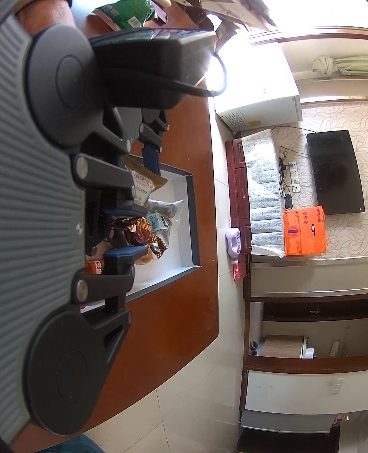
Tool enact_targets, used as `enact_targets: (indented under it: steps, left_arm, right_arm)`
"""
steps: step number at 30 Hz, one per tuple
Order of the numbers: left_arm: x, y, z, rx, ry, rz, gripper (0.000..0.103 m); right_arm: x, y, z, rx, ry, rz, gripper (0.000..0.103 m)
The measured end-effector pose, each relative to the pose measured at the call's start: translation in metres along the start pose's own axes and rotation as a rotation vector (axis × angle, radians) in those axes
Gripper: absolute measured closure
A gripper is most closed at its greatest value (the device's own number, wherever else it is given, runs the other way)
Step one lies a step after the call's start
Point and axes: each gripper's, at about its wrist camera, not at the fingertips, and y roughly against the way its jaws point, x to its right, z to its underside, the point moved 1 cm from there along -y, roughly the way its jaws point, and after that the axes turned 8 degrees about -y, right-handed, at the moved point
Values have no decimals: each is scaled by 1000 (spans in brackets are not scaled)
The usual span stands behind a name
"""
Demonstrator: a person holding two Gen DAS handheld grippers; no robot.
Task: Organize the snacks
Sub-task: 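Move both open tools away from the box to the green chip bags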
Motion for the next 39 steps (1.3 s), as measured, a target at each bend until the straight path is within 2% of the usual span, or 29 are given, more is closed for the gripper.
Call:
enact_targets:
  steps: [10,23,28,29,30,36,39]
  left_arm:
    - [6,16,4,18,-46,23,6]
    - [11,35,12,28,-101,78,5]
    - [7,45,14,28,-93,65,4]
    - [7,48,14,30,-92,62,4]
    - [6,51,14,33,-92,59,4]
    - [-7,77,17,58,-95,29,3]
    - [-20,94,20,67,-88,0,3]
  right_arm:
    - [6,-14,3,-40,-43,-37,76]
    - [4,-24,5,-60,-34,-21,76]
    - [-1,-20,6,-41,-24,-13,53]
    - [-1,-18,5,-33,-29,-17,43]
    - [-2,-16,6,-22,-32,-21,36]
    - [-11,-2,5,33,-29,-36,34]
    - [-19,9,2,84,-55,-72,33]
